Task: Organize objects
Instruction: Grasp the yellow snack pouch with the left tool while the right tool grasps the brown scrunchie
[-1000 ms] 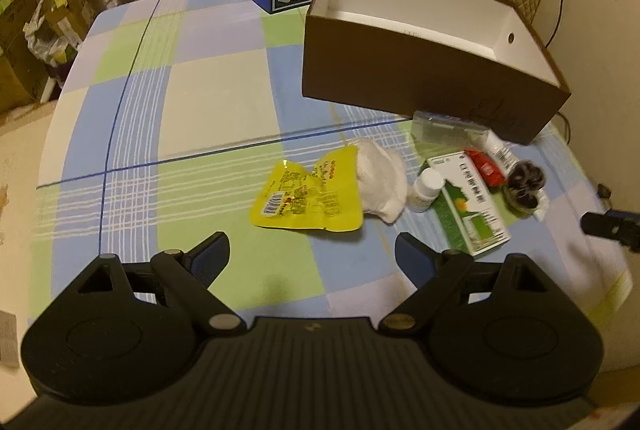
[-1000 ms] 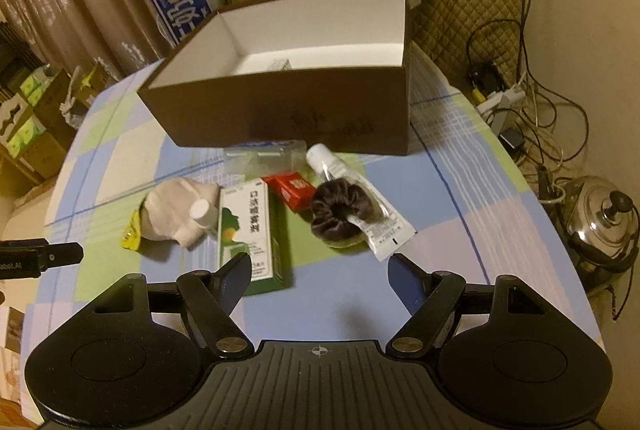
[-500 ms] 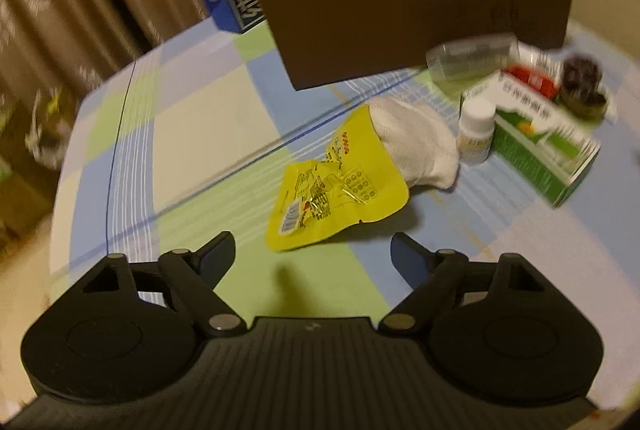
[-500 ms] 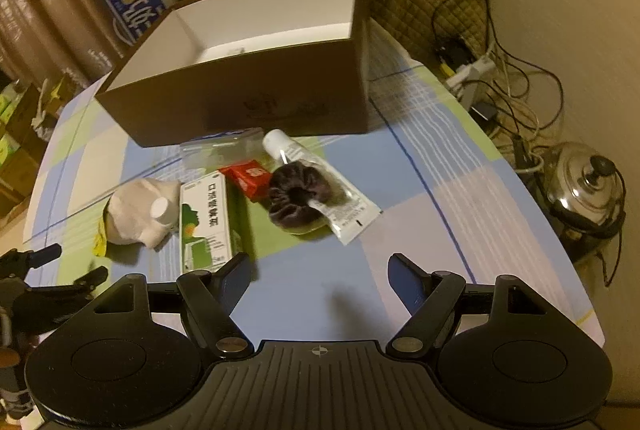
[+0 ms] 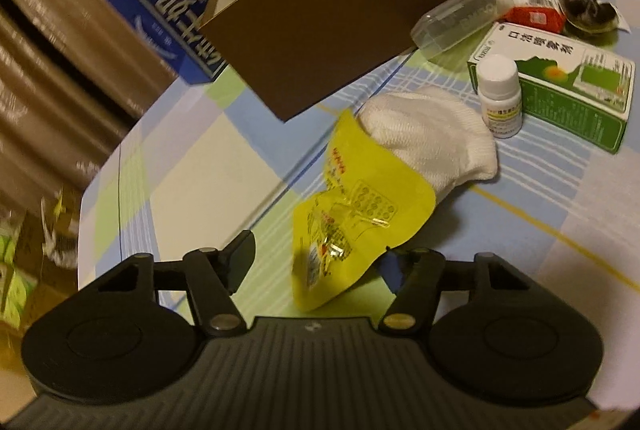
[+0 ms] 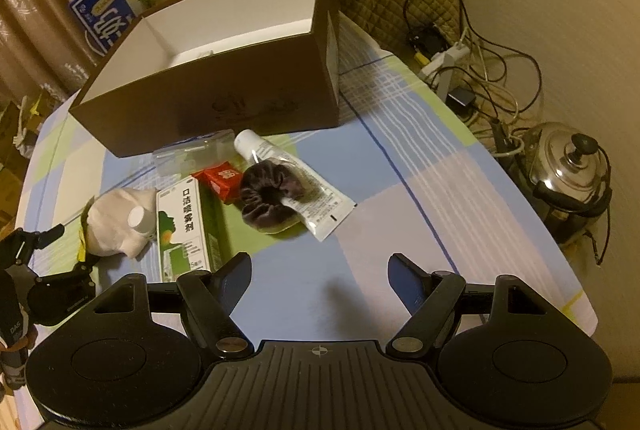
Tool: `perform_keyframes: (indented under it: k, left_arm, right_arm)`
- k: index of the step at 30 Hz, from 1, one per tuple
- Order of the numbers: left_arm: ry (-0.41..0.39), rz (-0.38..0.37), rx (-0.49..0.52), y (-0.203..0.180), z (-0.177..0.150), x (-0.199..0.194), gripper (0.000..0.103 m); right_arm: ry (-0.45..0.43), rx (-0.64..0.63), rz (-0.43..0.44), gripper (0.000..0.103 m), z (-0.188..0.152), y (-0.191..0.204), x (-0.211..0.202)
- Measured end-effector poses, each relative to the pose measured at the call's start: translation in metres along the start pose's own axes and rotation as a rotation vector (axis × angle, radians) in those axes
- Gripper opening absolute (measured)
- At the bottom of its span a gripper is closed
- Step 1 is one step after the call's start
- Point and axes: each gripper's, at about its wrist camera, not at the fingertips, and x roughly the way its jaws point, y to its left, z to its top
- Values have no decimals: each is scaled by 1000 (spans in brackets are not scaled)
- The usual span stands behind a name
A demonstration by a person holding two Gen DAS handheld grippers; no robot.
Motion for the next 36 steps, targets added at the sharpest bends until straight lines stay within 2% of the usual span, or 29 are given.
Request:
perform_keyframes:
  k: [3, 7, 11, 14, 19, 23, 27, 31, 36]
  left_arm:
    - [-31, -16, 59, -4, 1, 4, 49]
    - [-52, -44, 120, -9, 1, 7, 26]
    - [-60, -56, 94, -3, 1, 5, 13]
    - [-50, -97, 13, 12, 3, 0, 12]
    - [4, -163, -209, 43, 0, -13, 12]
    - [41, -223, -421, 71, -7, -25, 12]
    - [79, -255, -573, 89, -15, -33, 12]
    - [104, -268, -655, 101, -19, -39, 12]
    - [115, -260, -686, 106, -20, -44, 12]
  right_arm:
    - [7, 2, -7, 73, 1, 0, 2]
    - [14, -1, -8, 73, 1, 3, 4]
    - [4, -6, 1, 73, 2, 5, 5]
    - [-19, -21, 29, 73, 2, 9, 7]
    - [-54, -106, 55, 73, 4, 22, 16]
    - [-80, -227, 52, 67, 7, 37, 30]
    - [-79, -300, 23, 63, 9, 45, 51]
    - [-89, -341, 0, 63, 13, 49, 68]
    - [-94, -378, -15, 62, 20, 53, 88]
